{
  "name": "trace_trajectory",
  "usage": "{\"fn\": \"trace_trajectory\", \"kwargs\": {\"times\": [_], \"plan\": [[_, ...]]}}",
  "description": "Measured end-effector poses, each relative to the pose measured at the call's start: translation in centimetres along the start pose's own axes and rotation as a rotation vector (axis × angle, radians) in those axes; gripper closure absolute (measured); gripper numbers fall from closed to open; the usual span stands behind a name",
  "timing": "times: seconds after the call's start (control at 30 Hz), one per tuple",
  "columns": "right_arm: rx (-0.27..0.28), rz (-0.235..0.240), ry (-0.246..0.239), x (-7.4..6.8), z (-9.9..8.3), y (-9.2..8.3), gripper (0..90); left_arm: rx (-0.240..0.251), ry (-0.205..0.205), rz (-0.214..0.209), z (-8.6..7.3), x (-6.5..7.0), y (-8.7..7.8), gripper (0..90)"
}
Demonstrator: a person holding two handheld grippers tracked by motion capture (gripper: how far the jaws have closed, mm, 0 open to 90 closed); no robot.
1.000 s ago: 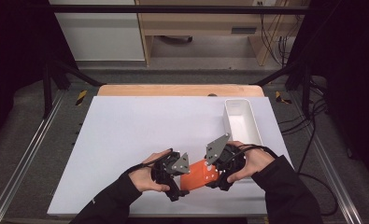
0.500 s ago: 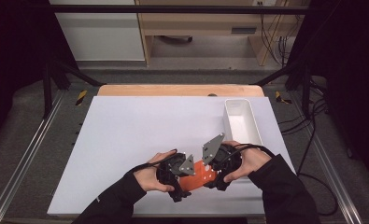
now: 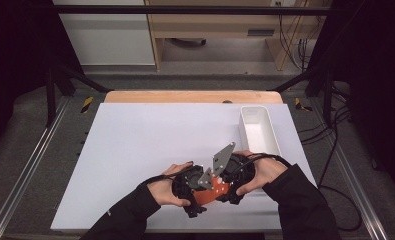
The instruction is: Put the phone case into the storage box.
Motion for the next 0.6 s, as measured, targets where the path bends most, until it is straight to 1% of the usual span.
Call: {"fn": "trace_trajectory", "kwargs": {"times": [0.17, 0.37, 0.43, 0.47, 0.5, 0.6], "plan": [[-0.016, 0.001, -0.001, -0.07, 0.08, 0.05, 16.4, -0.002, 0.008, -0.003, 0.03, -0.04, 0.00, 3.7], [-0.014, 0.000, -0.006, -0.09, 0.23, 0.09, 16.4, -0.002, 0.003, -0.013, 0.13, -0.03, -0.01, 7.6], [-0.014, 0.002, -0.008, -0.12, 0.25, 0.12, 16.4, -0.015, 0.015, -0.013, 0.10, -0.10, -0.03, 9.1], [-0.014, 0.001, -0.009, -0.11, 0.25, 0.14, 16.4, -0.013, 0.014, -0.013, 0.12, -0.09, 0.04, 9.6], [-0.014, 0.003, -0.009, -0.12, 0.26, 0.15, 16.4, -0.024, 0.023, -0.012, 0.11, -0.13, 0.07, 10.6], [-0.012, 0.004, -0.010, -0.17, 0.29, 0.16, 16.4, -0.031, 0.025, -0.016, 0.17, -0.12, 0.23, 11.7]]}}
Point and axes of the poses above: each handheld gripper's, and its own axes: y roughly forward along the jaws, z roughly out of its top, x roughly to its right, the point moved 4 cm from there along y, roughly forward along the jaws, and after that the axes turned 11 degrees about y, right-handed, at the moved point
